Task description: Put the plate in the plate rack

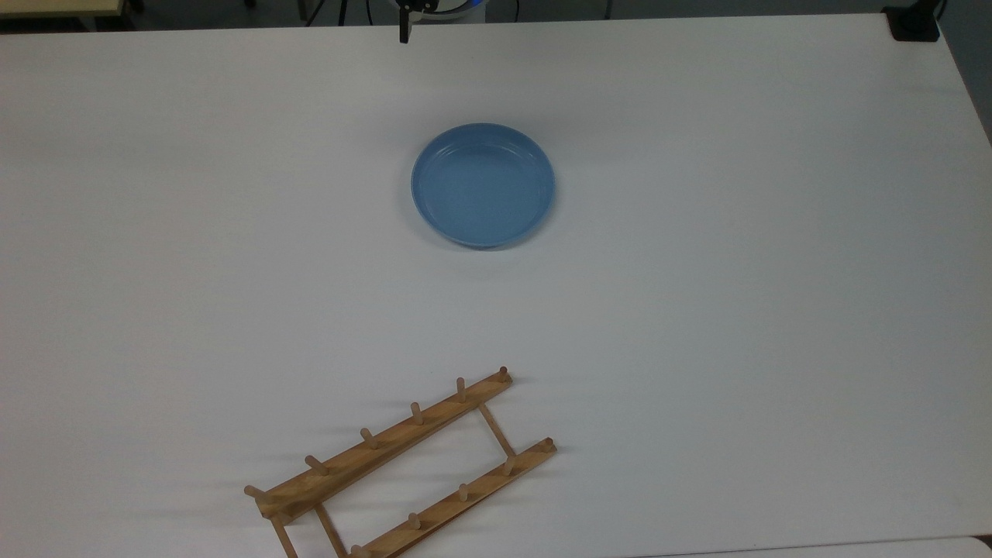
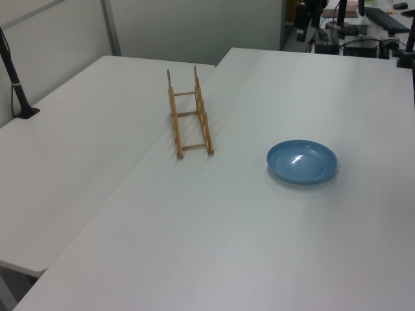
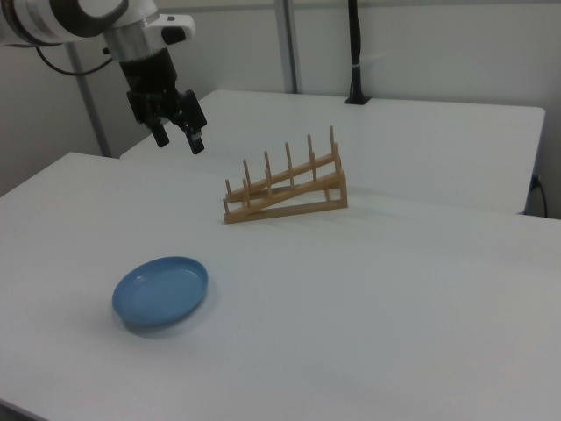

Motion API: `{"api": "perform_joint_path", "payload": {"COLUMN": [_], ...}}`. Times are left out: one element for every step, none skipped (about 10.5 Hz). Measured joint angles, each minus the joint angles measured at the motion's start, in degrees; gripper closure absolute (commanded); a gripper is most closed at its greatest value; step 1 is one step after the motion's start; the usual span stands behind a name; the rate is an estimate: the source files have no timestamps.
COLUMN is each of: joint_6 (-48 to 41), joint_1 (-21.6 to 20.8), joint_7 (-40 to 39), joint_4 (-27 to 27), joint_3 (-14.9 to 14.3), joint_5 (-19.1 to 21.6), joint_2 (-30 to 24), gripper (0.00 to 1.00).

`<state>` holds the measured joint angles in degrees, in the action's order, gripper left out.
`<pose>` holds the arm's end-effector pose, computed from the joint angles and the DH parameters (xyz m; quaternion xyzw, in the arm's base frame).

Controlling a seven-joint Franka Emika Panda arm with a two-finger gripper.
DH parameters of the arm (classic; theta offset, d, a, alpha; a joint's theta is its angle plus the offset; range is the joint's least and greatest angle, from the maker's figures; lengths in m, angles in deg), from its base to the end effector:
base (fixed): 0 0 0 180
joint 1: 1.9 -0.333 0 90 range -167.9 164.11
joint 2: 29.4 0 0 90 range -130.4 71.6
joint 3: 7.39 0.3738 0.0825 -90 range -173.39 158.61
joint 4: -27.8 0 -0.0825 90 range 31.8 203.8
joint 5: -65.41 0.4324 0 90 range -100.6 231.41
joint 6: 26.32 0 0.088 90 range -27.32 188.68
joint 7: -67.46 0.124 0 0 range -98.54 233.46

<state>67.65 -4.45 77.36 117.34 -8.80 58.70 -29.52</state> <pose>0.6110 -0.0016 0.6780 0.9947 -0.0745 0.0451 0.0544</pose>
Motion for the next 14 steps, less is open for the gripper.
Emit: {"api": "perform_joint_path", "payload": {"joint_6": [0.0,0.0,0.0,0.0,0.0,0.0,0.0,0.0,0.0,-0.7,-1.4,-1.4,-1.4,-1.1], "joint_1": [0.0,0.0,0.0,0.1,0.1,0.1,0.1,0.1,0.1,0.1,0.2,0.7,1.8,2.5], "joint_7": [-0.1,-0.1,-0.1,-0.1,-0.1,-0.1,-0.1,-0.2,-1.7,-5.4,-11.1,-16.5,-20.8,-22.4], "joint_4": [0.0,0.0,0.0,0.0,0.0,0.0,0.0,0.0,0.0,0.3,0.9,1.8,3.6,5.4], "joint_3": [0.0,0.0,0.0,0.0,0.0,0.0,0.0,0.0,0.0,0.0,0.0,-0.2,-0.3,-0.4], "joint_5": [0.0,0.7,1.0,1.2,1.3,1.3,1.3,1.3,1.3,1.3,1.3,1.3,1.3,1.2], "joint_2": [0.0,-0.1,-0.2,-0.3,-0.3,-0.3,-0.3,-0.3,-0.3,-0.3,-0.3,-0.4,-0.3,-0.3], "gripper": [0.00,0.00,0.00,0.00,0.00,0.00,0.00,0.00,0.00,0.00,0.00,0.00,0.00,0.00]}}
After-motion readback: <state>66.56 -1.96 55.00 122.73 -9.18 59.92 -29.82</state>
